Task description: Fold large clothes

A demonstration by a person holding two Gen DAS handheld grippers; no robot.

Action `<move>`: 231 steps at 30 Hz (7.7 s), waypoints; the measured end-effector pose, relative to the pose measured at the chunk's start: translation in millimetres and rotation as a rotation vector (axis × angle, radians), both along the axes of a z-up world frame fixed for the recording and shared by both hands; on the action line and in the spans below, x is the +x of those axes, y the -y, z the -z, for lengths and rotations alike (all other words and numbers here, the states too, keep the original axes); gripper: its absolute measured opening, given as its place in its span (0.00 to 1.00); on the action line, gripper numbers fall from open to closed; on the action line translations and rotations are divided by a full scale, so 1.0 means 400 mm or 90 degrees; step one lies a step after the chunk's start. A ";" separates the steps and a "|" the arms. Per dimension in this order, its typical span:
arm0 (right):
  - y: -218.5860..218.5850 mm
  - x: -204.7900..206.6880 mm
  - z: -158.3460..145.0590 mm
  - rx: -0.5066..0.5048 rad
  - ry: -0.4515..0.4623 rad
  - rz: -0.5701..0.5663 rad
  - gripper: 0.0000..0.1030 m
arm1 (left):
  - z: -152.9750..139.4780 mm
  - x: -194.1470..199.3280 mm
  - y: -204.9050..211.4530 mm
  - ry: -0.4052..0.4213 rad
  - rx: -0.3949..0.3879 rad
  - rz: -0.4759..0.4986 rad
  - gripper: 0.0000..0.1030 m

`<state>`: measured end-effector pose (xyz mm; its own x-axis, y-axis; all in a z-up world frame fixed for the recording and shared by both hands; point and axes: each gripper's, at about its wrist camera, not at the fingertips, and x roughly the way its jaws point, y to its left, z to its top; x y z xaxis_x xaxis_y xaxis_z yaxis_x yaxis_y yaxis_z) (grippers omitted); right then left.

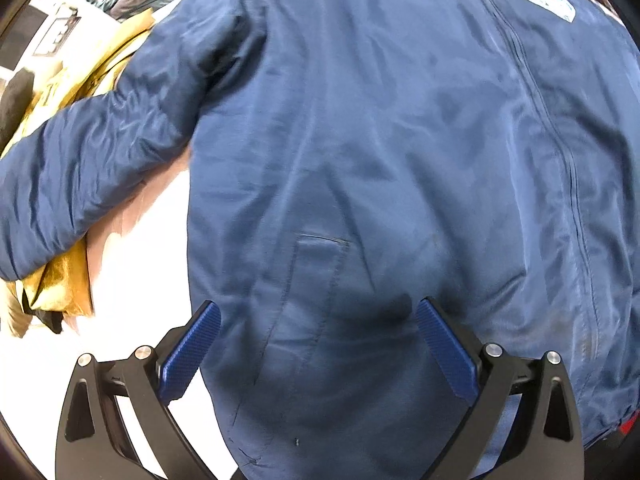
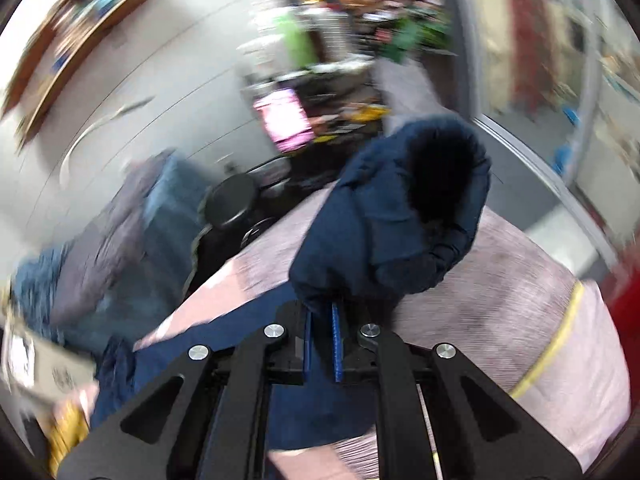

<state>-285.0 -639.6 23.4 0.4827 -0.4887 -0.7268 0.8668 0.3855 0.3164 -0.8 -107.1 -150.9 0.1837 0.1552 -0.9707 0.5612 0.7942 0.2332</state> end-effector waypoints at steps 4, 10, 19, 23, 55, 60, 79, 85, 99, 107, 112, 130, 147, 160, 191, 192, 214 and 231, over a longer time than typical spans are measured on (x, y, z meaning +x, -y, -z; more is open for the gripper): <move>-0.148 0.218 -0.025 -0.017 -0.018 -0.150 0.08 | -0.011 0.023 -0.032 0.009 -0.012 -0.013 0.94; -0.436 0.548 0.003 -0.001 -0.024 -0.384 0.08 | -0.009 0.034 -0.091 0.028 -0.015 -0.030 0.94; -0.781 0.840 0.108 0.009 -0.087 -0.572 0.08 | -0.003 0.069 -0.202 0.027 -0.025 -0.104 0.94; -0.864 0.887 0.149 0.016 -0.114 -0.598 0.08 | 0.002 0.069 -0.224 0.026 -0.019 -0.115 0.94; -0.593 0.655 0.369 0.057 -0.318 -0.395 0.70 | -0.101 0.202 0.118 0.058 -0.135 0.018 0.94; -0.622 0.644 0.423 0.003 -0.358 -0.431 0.72 | -0.111 0.247 0.237 0.083 -0.142 0.066 0.94; -0.613 0.668 0.509 0.019 -0.369 -0.452 0.87 | 0.104 0.375 0.422 -0.033 -0.107 0.022 0.95; -0.601 0.692 0.531 0.024 -0.378 -0.444 0.92 | 0.113 0.361 0.427 -0.012 -0.104 0.027 0.96; -0.704 0.633 0.402 -0.040 -0.358 -0.458 0.94 | 0.049 0.301 0.311 0.003 -0.149 0.024 0.94; -0.802 0.446 0.434 0.022 -0.376 -0.473 0.94 | -0.015 0.216 0.205 0.038 -0.178 0.030 0.94; -0.828 0.378 0.476 0.059 -0.393 -0.478 0.94 | -0.017 0.120 0.082 0.017 -0.190 0.000 0.94; -0.849 0.430 0.523 0.062 -0.433 -0.492 0.94 | -0.121 0.138 -0.638 0.123 -0.191 -0.408 0.94; -0.897 0.397 0.505 0.061 -0.423 -0.493 0.94 | -0.354 0.374 -0.885 0.311 -0.149 -0.422 0.91; -0.902 0.374 0.450 0.045 -0.383 -0.495 0.94 | -0.328 0.423 -0.756 0.272 -0.186 -0.363 0.16; -0.794 0.284 0.415 0.095 -0.321 -0.379 0.94 | -0.289 0.141 0.517 -0.059 -0.428 0.121 0.68; -0.788 0.279 0.416 0.099 -0.321 -0.374 0.94 | -0.283 0.136 0.517 -0.071 -0.428 0.111 0.76; -0.778 0.561 0.313 0.041 -0.248 -0.463 0.94 | -0.061 0.288 0.015 0.068 -0.207 -0.052 0.91; -0.715 0.754 0.509 0.100 -0.373 -0.468 0.95 | 0.038 0.309 0.068 0.048 -0.147 -0.010 0.95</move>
